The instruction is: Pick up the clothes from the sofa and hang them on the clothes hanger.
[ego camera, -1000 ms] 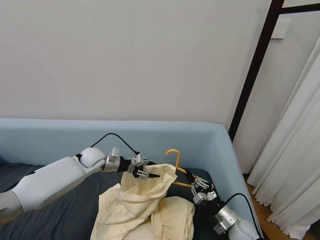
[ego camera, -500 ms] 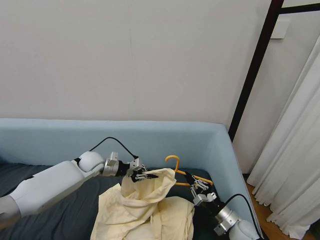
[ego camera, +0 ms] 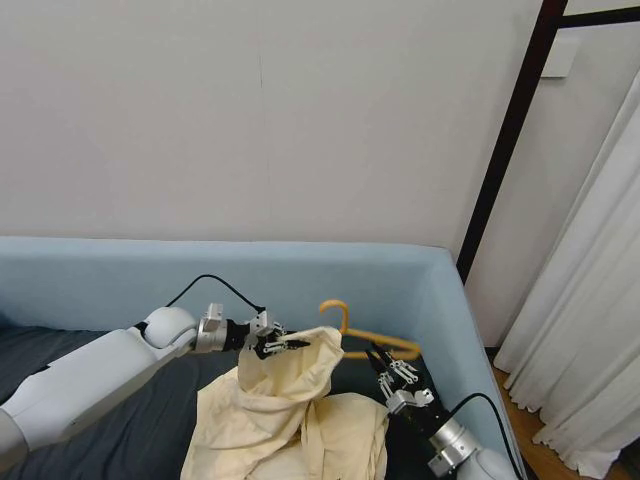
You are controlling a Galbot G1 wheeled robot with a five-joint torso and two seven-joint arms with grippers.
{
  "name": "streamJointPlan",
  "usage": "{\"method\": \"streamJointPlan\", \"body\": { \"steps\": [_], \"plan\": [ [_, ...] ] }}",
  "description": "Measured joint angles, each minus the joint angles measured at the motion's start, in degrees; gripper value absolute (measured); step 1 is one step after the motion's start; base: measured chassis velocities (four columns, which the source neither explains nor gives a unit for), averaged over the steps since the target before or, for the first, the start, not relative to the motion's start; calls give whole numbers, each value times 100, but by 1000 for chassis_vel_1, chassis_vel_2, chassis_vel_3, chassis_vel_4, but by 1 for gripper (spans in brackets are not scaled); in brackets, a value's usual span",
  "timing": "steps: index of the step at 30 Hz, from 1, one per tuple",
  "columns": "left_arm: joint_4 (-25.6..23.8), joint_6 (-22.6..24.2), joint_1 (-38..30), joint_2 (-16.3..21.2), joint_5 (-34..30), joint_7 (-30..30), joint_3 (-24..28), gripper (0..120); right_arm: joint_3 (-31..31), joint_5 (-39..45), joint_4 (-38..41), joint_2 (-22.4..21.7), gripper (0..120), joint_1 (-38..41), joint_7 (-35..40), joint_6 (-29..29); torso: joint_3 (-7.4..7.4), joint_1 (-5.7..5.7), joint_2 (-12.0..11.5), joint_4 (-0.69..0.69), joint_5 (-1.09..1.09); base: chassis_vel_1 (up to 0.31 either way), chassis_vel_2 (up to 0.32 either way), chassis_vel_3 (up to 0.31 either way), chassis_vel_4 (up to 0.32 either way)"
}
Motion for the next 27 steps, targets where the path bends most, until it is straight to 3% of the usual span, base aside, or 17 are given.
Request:
{"method": "streamJointPlan", "body": {
  "steps": [3,9,17,23,27],
  "plan": [
    [-30,-24,304,152,-6,-37,-276,6,18,357,256,-49,48,-195,0,-109,0,0,0,0,1,0,0,0,0],
    [-96,-51,859,255,-14,-88,-685,6,18,980,632,-106,65,-661,-1,-326,0,0,0,0,-1,0,0,0,0],
    [-154,-170,1849,436,52,-131,-1552,1,-493,2661,967,-98,97,-1073,-207,-1168,0,0,0,1,-1,0,0,0,0],
    [-179,-246,2408,524,72,-137,-2266,1,-1113,3802,838,-122,100,-682,-533,-1634,0,0,0,2,0,0,0,0,0],
    [-207,-291,2582,579,74,-123,-2433,1,-1452,4505,785,-116,100,-401,-753,-1915,0,0,0,0,-1,0,0,0,0]
  ]
}}
